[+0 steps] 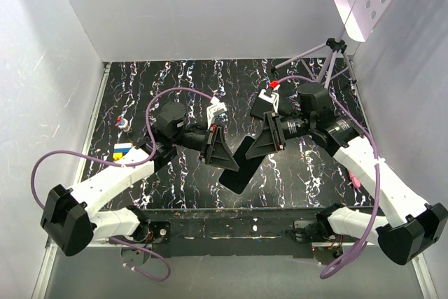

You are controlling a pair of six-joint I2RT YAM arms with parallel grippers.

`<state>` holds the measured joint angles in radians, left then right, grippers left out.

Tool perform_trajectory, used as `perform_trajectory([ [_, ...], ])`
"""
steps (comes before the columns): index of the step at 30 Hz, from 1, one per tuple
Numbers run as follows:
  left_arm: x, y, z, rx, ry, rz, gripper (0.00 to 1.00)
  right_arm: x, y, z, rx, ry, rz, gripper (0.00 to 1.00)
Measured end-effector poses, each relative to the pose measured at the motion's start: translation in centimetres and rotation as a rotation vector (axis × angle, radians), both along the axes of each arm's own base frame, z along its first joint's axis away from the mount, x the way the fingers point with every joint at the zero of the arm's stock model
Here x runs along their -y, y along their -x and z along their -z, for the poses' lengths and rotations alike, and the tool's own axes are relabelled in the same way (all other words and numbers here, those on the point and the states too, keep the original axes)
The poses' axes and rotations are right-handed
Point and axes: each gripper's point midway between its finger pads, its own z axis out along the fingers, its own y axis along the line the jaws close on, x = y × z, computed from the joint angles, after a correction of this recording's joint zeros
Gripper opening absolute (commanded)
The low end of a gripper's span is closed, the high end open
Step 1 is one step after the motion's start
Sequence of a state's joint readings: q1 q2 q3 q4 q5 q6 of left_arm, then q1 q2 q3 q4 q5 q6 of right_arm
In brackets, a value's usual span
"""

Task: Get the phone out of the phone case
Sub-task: Remove the phone case from the phone.

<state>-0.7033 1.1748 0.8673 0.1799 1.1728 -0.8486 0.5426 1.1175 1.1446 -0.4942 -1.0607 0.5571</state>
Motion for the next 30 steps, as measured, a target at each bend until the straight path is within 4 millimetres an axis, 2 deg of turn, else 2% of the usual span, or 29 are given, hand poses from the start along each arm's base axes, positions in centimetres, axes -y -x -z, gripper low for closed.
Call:
perform_trajectory([
  [3, 0.2, -0.2, 0.0, -0.013, -0.004, -0.010, 0.00, -0.3, 0.5, 0.5, -0.007, 0.007, -0.017, 0.35],
  [5, 0.4, -0.5, 0.1, -0.030, -0.008, -0.019, 0.00, -0.3, 0.5, 1.1, -0.017, 0.017, -0.010, 0.18],
  [6, 0.5, -0.7, 0.2, -0.039, -0.011, -0.025, 0.00, -0.4, 0.3, 1.4, -0.028, 0.021, -0.001, 0.06],
  [7, 0.6, -0.8, 0.3, -0.049, -0.016, -0.031, 0.00, -0.4, 0.3, 1.5, -0.026, 0.022, 0.000, 0.01],
  [8, 0.7, -0.9, 0.4, -0.067, -0.025, -0.034, 0.00, -0.5, 0.2, 1.5, -0.016, 0.009, 0.002, 0.01],
  [9, 0.7, -1.1, 0.5, -0.071, -0.025, -0.035, 0.07, -0.6, 0.1, 1.5, -0.004, -0.001, 0.014, 0.01],
  [11, 0.7, -1.1, 0.5, -0.076, -0.027, -0.033, 0.48, -0.6, 0.0, 1.5, 0.001, -0.023, 0.041, 0.01],
  [12, 0.7, -1.2, 0.5, -0.079, -0.028, -0.036, 0.61, -0.6, 0.1, 1.5, -0.002, -0.032, 0.058, 0.01],
  [14, 0.7, -1.8, 0.4, -0.078, -0.028, -0.080, 0.79, -0.6, -0.7, 1.7, 0.002, -0.031, 0.141, 0.01],
  [16, 0.6, -2.3, 0.1, -0.047, -0.017, -0.149, 0.80, -0.5, -1.8, 1.9, -0.010, -0.021, 0.224, 0.01],
  [18, -0.2, -2.5, -0.2, -0.018, 0.006, -0.238, 0.76, -0.2, -2.6, 1.8, -0.015, -0.025, 0.292, 0.01],
  [22, -2.1, -2.6, 0.1, -0.008, 0.060, -0.407, 0.69, 0.9, -2.7, 1.1, -0.022, -0.057, 0.389, 0.01],
  [26, -3.3, -3.3, 1.9, -0.120, 0.099, -0.549, 0.73, 1.9, -3.6, -0.1, 0.007, -0.112, 0.493, 0.01],
  [30, -2.8, -4.5, 3.5, -0.260, 0.107, -0.593, 0.74, 2.1, -4.5, -0.1, 0.002, -0.157, 0.557, 0.01],
])
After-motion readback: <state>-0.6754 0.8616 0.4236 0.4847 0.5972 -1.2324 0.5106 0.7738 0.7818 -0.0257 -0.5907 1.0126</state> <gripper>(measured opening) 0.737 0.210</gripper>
